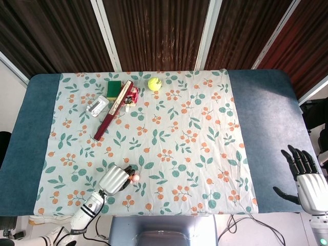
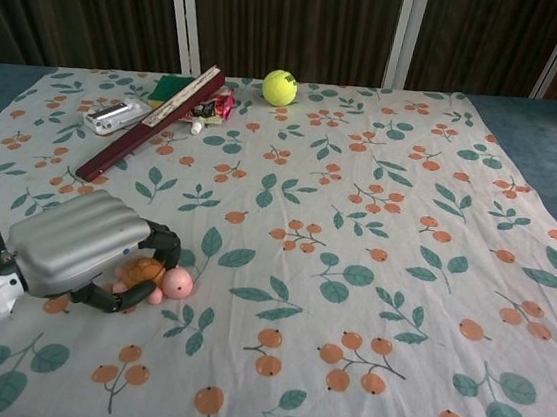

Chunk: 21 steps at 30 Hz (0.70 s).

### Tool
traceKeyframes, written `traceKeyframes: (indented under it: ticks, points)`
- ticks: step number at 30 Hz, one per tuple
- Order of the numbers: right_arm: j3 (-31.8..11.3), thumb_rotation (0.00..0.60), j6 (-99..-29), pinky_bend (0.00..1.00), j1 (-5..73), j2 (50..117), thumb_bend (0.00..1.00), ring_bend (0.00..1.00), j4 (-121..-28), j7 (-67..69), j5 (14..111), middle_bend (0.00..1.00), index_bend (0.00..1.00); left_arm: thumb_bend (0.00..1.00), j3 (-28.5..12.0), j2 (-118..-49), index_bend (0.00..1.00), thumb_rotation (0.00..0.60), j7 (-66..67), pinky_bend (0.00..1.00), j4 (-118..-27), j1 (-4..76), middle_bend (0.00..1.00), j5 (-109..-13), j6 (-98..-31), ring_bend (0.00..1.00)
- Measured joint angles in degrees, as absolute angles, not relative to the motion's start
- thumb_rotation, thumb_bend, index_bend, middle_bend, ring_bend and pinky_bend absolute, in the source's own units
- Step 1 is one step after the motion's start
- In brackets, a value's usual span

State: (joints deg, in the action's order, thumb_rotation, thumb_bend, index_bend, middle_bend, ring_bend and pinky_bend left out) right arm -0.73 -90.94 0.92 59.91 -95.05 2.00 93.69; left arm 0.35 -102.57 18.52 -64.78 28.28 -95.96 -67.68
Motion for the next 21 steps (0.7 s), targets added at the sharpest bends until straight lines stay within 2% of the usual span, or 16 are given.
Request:
traceKeyframes:
  ticks: [4,7,10,16,21]
  points:
    - [-0.73,0.600,-90.85,0.00,0.91,59.90,0.22,0.00,-95.08,1.91,93.69,0.00,0.00,0.54,0.40,-103.28,0.63,0.600,18.36,1.00,-63.23,28.28,0.71,-95.88,-68.52,1.00]
    - [-0.75,0.600,-90.87,0.00,0.89,59.93,0.22,0.00,-95.11,1.82,93.69,0.00,0.00,0.62,0.39,-104.04,0.72,0.600,17.77,1.00,-61.99,28.21,0.84,-95.94,-69.55,1.00]
    - [-0.79,0.600,-90.84,0.00,0.88,59.97,0.22,0.00,-95.11,1.72,93.65,0.00,0.00,0.64,0.33,-104.99,0.75,0.600,16.87,1.00,-60.26,28.08,0.90,-96.29,-71.30,1.00]
    - [-0.81,0.600,-90.63,0.00,0.94,60.01,0.22,0.00,-95.17,1.58,93.60,0.00,0.00,0.64,0.67,-106.58,0.76,0.600,13.64,1.00,-57.05,27.96,0.90,-97.22,-73.89,1.00]
    - [-0.84,0.600,-90.86,0.00,0.82,59.99,0.22,0.00,-95.19,1.57,93.66,0.00,0.00,0.59,1.33,-106.62,0.71,0.600,12.74,1.00,-56.47,27.99,0.84,-97.14,-73.66,1.00]
